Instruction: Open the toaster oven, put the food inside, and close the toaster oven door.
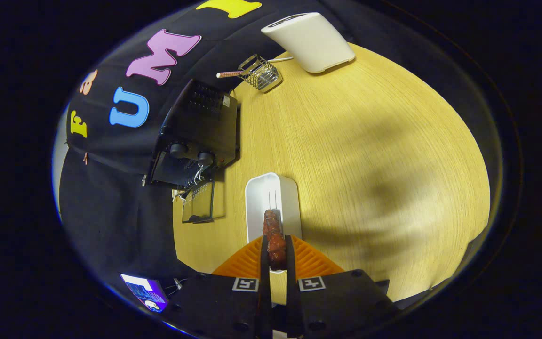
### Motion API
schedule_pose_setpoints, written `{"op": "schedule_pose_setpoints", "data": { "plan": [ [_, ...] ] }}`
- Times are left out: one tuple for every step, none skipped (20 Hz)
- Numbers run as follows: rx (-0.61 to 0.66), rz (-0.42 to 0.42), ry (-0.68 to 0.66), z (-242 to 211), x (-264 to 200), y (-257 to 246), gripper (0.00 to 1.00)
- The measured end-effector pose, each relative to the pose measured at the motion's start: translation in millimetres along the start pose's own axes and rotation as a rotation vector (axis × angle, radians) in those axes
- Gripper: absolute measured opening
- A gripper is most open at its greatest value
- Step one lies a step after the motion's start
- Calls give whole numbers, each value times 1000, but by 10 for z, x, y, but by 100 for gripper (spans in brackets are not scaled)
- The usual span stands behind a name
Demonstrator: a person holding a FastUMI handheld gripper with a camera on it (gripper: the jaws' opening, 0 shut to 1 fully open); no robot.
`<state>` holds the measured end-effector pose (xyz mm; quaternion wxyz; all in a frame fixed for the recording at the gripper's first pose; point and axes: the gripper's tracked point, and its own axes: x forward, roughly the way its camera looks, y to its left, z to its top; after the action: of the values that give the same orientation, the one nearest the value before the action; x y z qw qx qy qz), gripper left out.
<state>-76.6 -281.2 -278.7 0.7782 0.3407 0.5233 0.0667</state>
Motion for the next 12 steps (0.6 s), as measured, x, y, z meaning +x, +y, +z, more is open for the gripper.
{"op": "schedule_pose_setpoints", "data": {
  "plan": [
    [8, -1, -18, 33, -37, 42, 16],
    [15, 0, -34, 64, -79, 88, 16],
    [21, -1, -45, 81, -133, 136, 16],
    [22, -1, -58, 91, -169, 191, 16],
    [17, -4, -70, 106, -221, 240, 16],
    [9, -10, -80, 102, -253, 283, 16],
    [1, -15, -90, 107, -278, 334, 16],
    [-3, -18, -99, 106, -303, 398, 16],
    [-2, -17, -110, 106, -325, 473, 16],
    [1, -15, -119, 102, -341, 548, 16],
    [4, -11, -129, 87, -371, 632, 16],
    [6, -5, -139, 62, -381, 728, 16]
  ]
}}
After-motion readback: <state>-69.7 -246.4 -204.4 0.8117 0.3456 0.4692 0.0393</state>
